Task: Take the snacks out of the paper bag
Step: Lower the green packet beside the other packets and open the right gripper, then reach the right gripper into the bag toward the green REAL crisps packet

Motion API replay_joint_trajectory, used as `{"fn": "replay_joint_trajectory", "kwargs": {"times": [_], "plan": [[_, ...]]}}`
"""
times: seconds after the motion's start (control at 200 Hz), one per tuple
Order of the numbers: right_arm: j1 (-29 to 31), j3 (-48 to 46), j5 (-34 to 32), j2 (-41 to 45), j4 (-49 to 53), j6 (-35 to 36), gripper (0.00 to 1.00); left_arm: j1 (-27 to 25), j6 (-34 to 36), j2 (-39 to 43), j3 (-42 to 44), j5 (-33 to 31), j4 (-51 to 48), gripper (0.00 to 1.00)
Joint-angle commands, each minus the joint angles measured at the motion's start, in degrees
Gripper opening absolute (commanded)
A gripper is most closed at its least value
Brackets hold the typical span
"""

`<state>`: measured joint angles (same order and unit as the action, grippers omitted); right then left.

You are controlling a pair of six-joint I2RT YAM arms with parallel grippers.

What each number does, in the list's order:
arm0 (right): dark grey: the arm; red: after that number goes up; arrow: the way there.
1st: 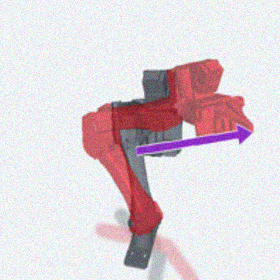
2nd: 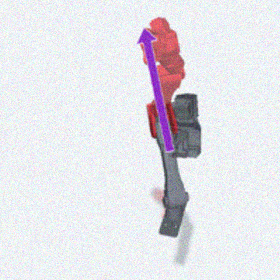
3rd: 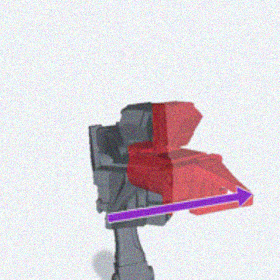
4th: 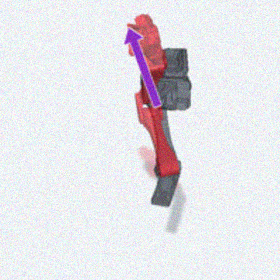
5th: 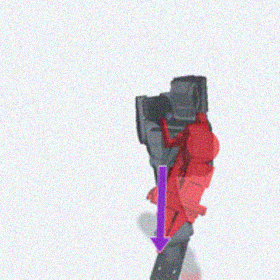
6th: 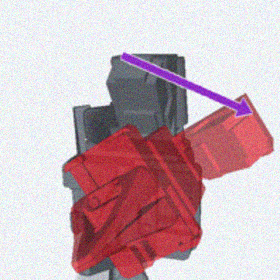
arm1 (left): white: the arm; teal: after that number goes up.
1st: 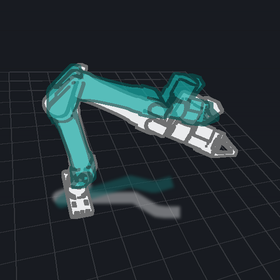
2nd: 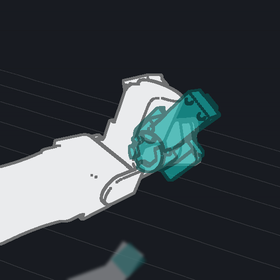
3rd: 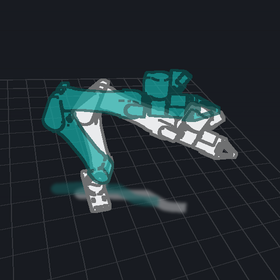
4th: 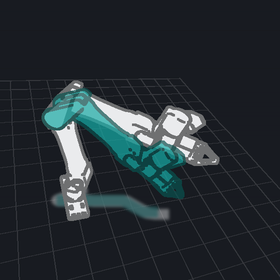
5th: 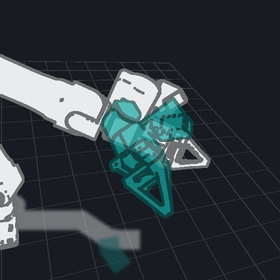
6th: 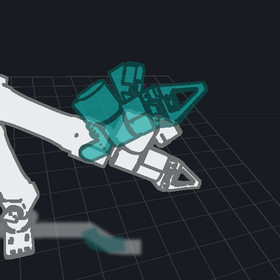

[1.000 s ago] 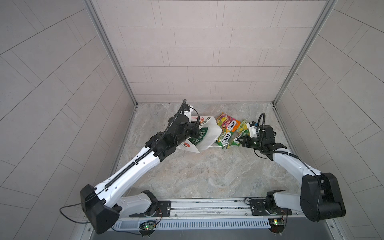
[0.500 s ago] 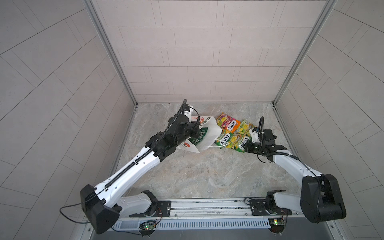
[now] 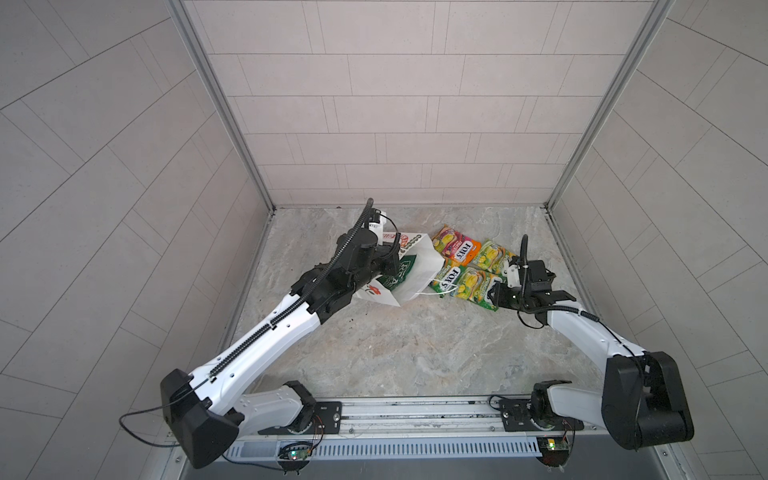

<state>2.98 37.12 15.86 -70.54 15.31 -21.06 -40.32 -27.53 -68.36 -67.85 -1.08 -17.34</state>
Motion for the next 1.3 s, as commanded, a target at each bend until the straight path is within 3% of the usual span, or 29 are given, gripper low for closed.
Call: {"fn": "replay_joint_trajectory", "kwargs": {"times": [0.0, 0.115, 0.22, 0.39, 0.505, 0.625, 0.781, 1.046, 1.296], "plan": [[0.0, 0.3, -4.0, 1.8, 1.9, 0.2, 0.53, -0.3, 0.3, 0.4, -0.4, 0.3, 0.7, 0.00], [0.0, 0.0, -6.9, 3.6, 2.6, -0.8, 0.65, -0.3, 0.3, 0.6, -0.3, 0.2, 0.6, 0.00], [0.0, -0.6, -7.1, 6.1, 2.3, -1.4, 0.68, -0.2, 0.3, 0.9, -0.2, 0.4, 0.6, 0.00], [0.0, -0.9, 4.3, 10.4, -2.0, -2.5, 0.69, -0.3, 0.4, 1.0, 0.0, 1.1, 0.6, 0.00], [0.7, -1.0, 14.3, 12.6, -8.1, -6.8, 0.69, -0.3, 0.0, 0.7, -0.2, 1.9, 0.8, 0.00], [3.4, 0.2, 19.6, 13.7, -13.5, -11.3, 0.69, -0.6, -0.5, 0.4, -0.5, 2.4, 0.9, 0.00], [10.5, 2.8, 19.6, 13.6, -17.9, -14.1, 0.69, -1.0, -0.9, -0.2, -0.7, 3.2, 1.5, 0.00], [25.0, 8.4, 13.7, 7.2, -22.4, -14.9, 0.65, -1.8, -1.2, -1.3, -1.4, 4.0, 2.0, 0.00], [30.6, 10.2, 13.4, -1.0, -25.6, -15.7, 0.57, -2.0, -1.2, -1.2, -1.5, 3.3, 2.0, 0.00]]}}
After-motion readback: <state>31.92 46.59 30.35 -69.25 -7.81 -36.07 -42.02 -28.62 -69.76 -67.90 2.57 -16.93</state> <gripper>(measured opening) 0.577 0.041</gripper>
